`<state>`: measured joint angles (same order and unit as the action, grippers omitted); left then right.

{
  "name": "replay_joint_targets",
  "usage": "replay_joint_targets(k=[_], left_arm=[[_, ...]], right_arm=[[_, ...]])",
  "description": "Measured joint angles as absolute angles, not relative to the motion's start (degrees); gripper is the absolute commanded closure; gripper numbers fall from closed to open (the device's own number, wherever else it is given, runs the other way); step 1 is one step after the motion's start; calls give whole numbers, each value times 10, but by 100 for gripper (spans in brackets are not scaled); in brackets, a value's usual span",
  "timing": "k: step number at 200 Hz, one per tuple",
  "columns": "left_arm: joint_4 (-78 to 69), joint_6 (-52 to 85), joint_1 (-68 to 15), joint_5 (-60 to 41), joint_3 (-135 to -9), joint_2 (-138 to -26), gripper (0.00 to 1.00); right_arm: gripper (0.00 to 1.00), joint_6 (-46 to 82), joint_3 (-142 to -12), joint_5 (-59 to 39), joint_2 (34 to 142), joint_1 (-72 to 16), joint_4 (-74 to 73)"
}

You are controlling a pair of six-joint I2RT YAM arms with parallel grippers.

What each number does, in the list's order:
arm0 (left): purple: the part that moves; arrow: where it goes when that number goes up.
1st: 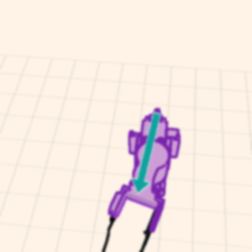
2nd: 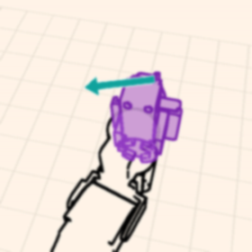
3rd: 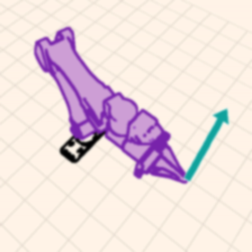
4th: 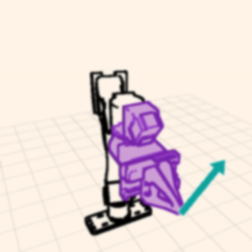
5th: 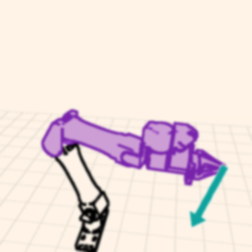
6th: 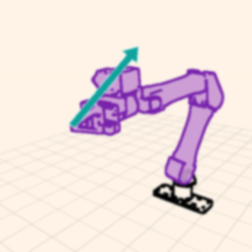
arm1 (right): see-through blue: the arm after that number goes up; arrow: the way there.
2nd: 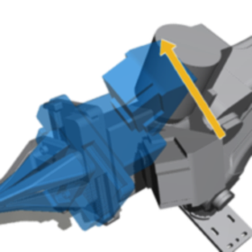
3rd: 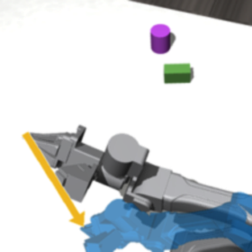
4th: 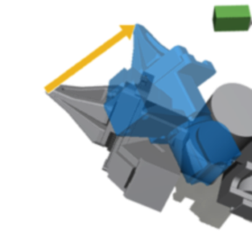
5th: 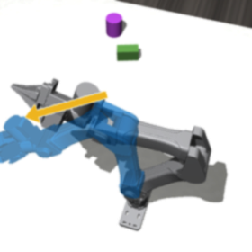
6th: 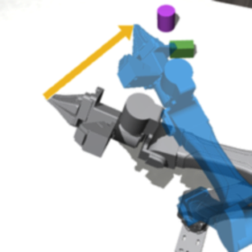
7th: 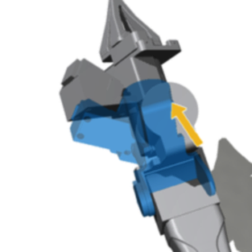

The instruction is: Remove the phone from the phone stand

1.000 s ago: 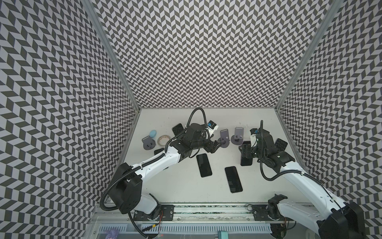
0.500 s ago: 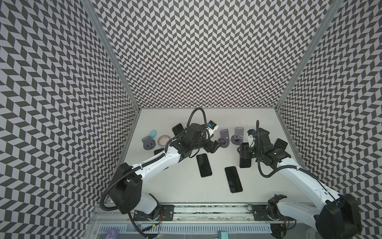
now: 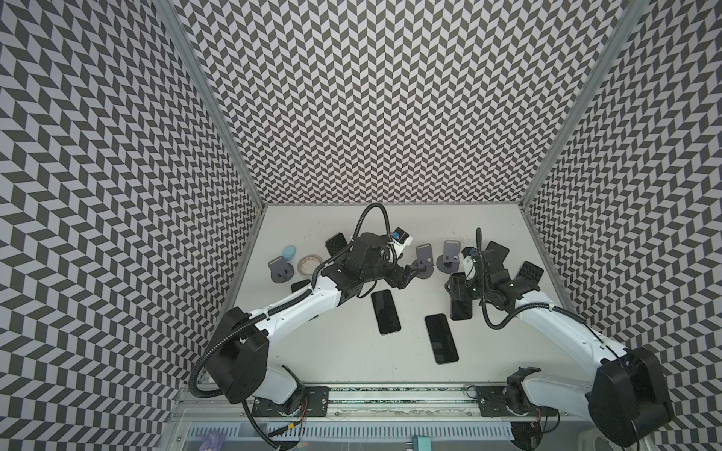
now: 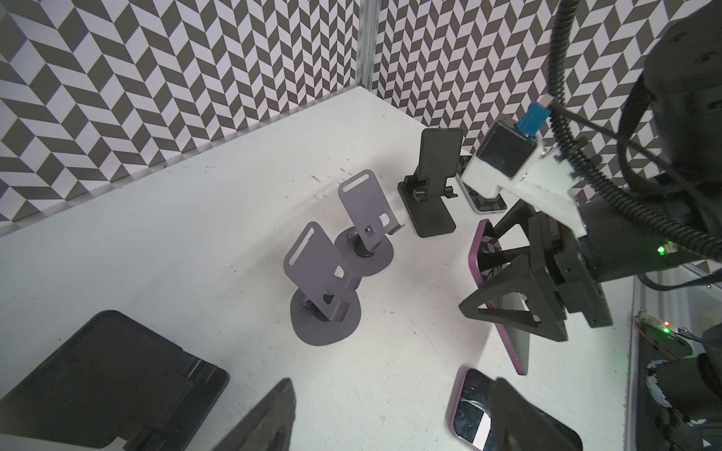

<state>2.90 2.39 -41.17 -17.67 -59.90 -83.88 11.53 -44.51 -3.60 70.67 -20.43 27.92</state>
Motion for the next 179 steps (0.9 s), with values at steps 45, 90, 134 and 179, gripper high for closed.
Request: replay_joint_targets(k=[45, 90, 134, 179], left_arm=[[32, 23, -412, -176, -599, -839, 21], [35, 23, -412, -176, -599, -839, 21], [37, 23, -412, -176, -599, -839, 21], [40, 22, -412, -176, -599, -839, 21]], right_arm=[[36, 116, -445, -18, 746, -204, 277], [36, 119, -445, 3, 770, -204, 274], [36, 121, -445, 22, 790, -204, 269], [35, 121, -445, 30, 805, -203, 263]])
